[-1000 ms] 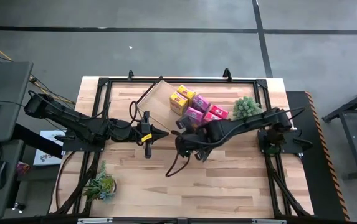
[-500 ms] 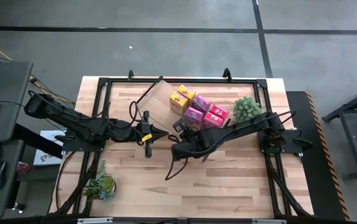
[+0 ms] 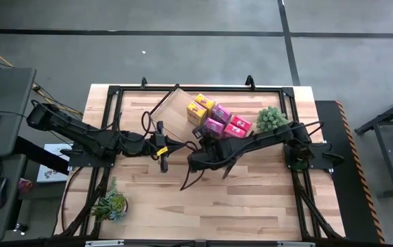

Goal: Stack cereal on shelf
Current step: Put the purple cereal box on the shelf

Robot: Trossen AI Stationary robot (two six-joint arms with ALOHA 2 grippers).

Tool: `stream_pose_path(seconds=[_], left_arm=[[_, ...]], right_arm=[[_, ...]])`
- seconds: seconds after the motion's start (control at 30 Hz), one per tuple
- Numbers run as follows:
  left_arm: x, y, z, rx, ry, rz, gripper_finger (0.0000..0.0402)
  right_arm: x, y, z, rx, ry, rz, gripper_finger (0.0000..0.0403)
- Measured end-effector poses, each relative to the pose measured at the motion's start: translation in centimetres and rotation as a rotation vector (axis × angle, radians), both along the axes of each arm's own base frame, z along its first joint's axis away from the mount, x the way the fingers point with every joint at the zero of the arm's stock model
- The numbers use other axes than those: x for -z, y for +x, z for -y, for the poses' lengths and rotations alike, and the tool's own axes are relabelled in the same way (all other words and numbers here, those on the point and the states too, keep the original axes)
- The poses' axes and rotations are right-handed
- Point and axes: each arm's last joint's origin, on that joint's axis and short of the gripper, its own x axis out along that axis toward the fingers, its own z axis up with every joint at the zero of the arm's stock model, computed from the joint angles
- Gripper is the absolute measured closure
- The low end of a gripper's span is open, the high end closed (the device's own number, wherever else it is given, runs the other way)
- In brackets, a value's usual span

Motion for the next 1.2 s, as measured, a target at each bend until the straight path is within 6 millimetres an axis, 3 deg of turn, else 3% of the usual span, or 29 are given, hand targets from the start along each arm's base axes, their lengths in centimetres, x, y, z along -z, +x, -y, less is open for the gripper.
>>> stream_pose_path(seconds=[0.7,1.07,1.2], left_arm=[[0.2,0.0,-0.1,-0.013,0.008,-0.018,0.0401],[0.2,0.0,-0.1,-0.013,0.009,-0.021,0.0402],[0.2,0.0,-0.1,-0.013,0.009,-0.022,0.0402]], right_arm=[[0.0,0.6,2.2,0.065,0.009,0.032,0.0403],[-0.6,-0.1,-1.2,-0.034,0.131,0.003,0.0403],[-0.5,-1.2,-1.4,0.025,0.119,-0.049,0.0403]])
